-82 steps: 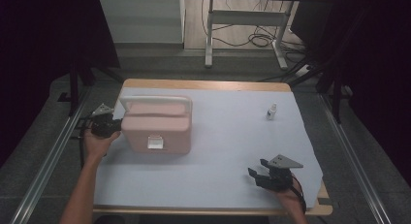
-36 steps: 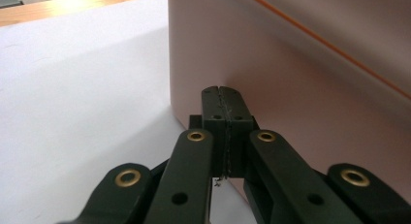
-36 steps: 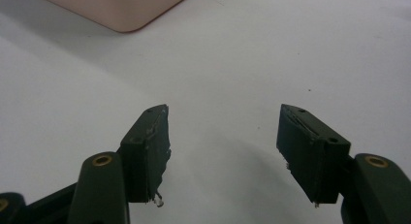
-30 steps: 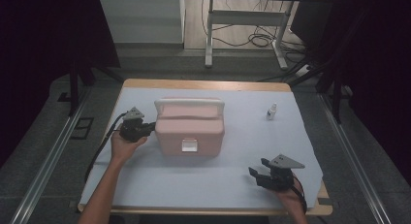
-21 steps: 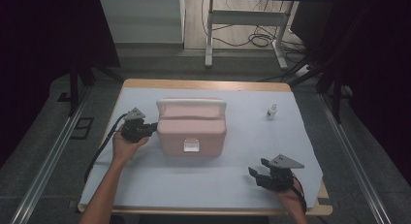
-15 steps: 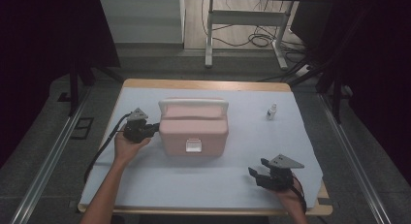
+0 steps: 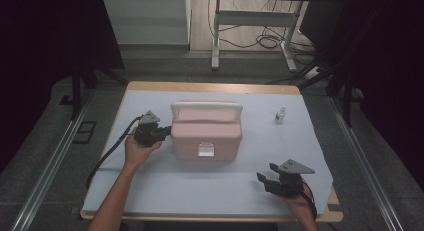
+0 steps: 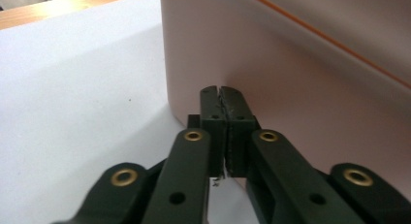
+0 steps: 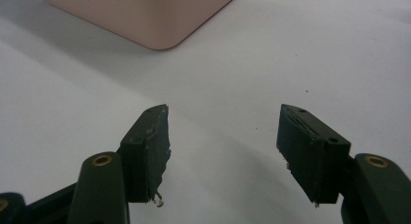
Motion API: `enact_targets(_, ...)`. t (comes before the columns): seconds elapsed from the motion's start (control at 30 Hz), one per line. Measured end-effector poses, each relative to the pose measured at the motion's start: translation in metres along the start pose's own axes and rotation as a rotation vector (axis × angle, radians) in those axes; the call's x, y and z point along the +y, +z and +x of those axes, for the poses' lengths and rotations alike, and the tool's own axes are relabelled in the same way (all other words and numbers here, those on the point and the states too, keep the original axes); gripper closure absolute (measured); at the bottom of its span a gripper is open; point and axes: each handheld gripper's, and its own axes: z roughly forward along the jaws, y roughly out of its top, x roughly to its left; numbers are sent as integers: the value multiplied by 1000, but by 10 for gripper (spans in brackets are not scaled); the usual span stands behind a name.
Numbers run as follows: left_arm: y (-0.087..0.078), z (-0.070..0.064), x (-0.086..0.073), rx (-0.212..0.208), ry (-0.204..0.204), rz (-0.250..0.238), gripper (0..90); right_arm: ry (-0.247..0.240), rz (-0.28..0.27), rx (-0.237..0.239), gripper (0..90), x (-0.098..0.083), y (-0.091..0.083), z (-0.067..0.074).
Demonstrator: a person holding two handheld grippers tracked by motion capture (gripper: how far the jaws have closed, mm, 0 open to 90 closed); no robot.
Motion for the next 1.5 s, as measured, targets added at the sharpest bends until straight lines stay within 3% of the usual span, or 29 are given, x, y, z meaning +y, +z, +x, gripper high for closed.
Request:
enact_targets(0.23, -20, -3, -10, 8, -24, -26, 808, 11, -11, -1, 352, 1, -1, -2)
enact_targets(0.4, -33, -13, -17, 18, 13, -8, 719, 13, -19, -9, 349, 3, -2, -3)
enact_targets(0.6, -43, -25, -25, 10, 20, -8, 618, 22, -24, -10, 353, 4, -5, -6)
enact_targets(0.83, -50, -37, -37, 37, 52, 43, 536, 5, -1, -18, 349, 3, -5, -9)
enact_targets(1.0, -53, -41, -50, 39, 58, 72, 503, 8, 18, -18, 353, 3, -5, -10)
enact_targets(1.2, -53, -47, -68, 25, 57, 68, 459, 14, 30, -25, 357, 5, -5, -12)
enact_targets(1.3, -49, -49, -71, 12, 74, 99, 436, 22, 41, -38, 357, 9, -6, -15)
enact_targets(1.4, -48, -50, -73, 8, 70, 101, 428, 38, 49, -58, 357, 15, -8, -19)
enact_targets(1.5, -47, -51, -74, 4, 78, 111, 418, 41, 93, -74, 360, 22, -7, -22)
